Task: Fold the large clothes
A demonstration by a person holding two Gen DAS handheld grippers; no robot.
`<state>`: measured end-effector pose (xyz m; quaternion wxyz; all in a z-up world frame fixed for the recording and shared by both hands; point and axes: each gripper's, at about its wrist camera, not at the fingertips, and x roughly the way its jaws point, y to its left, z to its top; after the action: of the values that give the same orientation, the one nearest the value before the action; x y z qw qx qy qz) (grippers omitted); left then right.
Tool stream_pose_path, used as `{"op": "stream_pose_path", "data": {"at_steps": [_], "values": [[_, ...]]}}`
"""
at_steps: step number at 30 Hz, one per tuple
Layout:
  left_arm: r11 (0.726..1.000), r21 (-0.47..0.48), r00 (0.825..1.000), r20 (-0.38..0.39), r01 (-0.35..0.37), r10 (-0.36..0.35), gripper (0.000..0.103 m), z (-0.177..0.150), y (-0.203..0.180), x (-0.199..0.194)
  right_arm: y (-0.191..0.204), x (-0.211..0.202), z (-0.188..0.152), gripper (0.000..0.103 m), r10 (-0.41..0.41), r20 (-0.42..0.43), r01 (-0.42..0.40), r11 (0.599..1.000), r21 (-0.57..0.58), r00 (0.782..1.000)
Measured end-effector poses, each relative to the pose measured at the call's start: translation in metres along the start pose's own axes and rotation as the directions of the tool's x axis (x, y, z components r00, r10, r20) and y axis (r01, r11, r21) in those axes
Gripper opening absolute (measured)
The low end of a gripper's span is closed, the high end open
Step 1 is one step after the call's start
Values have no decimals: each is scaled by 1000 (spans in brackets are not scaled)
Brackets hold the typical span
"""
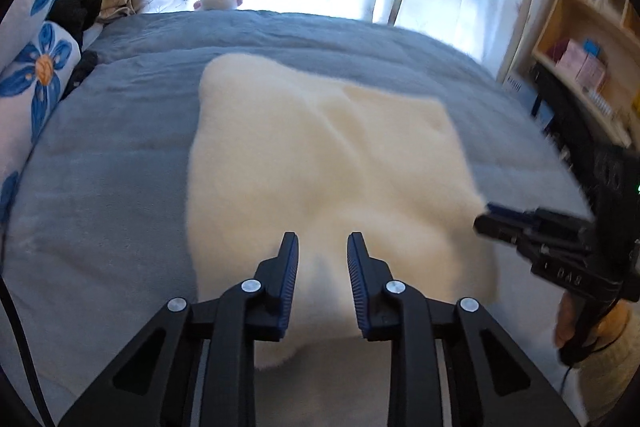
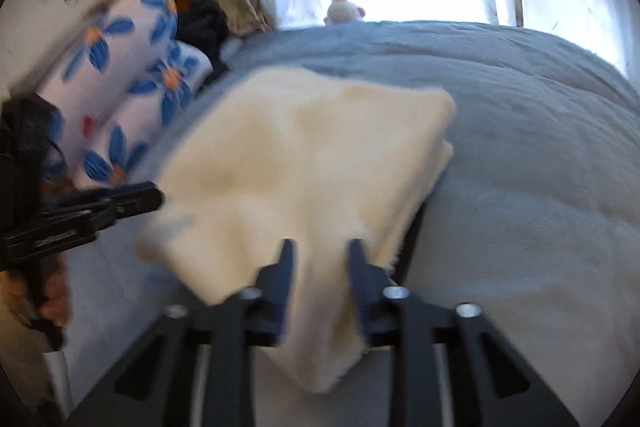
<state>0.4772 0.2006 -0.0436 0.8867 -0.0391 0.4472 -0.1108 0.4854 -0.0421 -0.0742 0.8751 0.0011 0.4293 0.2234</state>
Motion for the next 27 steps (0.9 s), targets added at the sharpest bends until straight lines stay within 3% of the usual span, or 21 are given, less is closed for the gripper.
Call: {"op": "stream_pose_path", "data": {"at_steps": [3, 7, 13, 15, 18, 20, 23, 27], "values": [[992, -14, 987, -108, -123, 121, 9, -12, 16, 37, -15, 23, -8, 16, -23, -75, 26, 999, 38, 997], [984, -158, 992, -105, -79, 62, 2, -11, 42, 45, -27, 30, -17, 15, 6, -74, 0, 997, 72, 997], [981, -153, 990, -100, -117, 102, 2, -11, 31, 34, -24, 21, -20, 17, -5, -94, 16, 993, 113, 996], [978, -166, 988, -110, -126, 109, 7, -17, 19, 20, -22, 9, -24, 17, 19, -125, -1, 990, 140, 992], [976, -155, 985, -107, -154, 138, 26, -28, 1, -11, -13, -19, -34, 17, 25, -140, -8, 993, 120, 990], [973, -153, 983, -92, -171, 158, 60, -36, -13, -32, -6, -44, -42, 17, 23, -156, -5, 994, 112, 987], [977, -132, 986, -28, -167, 165, 68, -47, -41, -79, 0, -85, -59, 25, 76, -191, -45, 986, 162, 979], [987, -71, 989, 17, -146, 147, 76, -68, -87, -143, 11, -149, -82, 47, 105, -185, -67, 977, 201, 977]]}}
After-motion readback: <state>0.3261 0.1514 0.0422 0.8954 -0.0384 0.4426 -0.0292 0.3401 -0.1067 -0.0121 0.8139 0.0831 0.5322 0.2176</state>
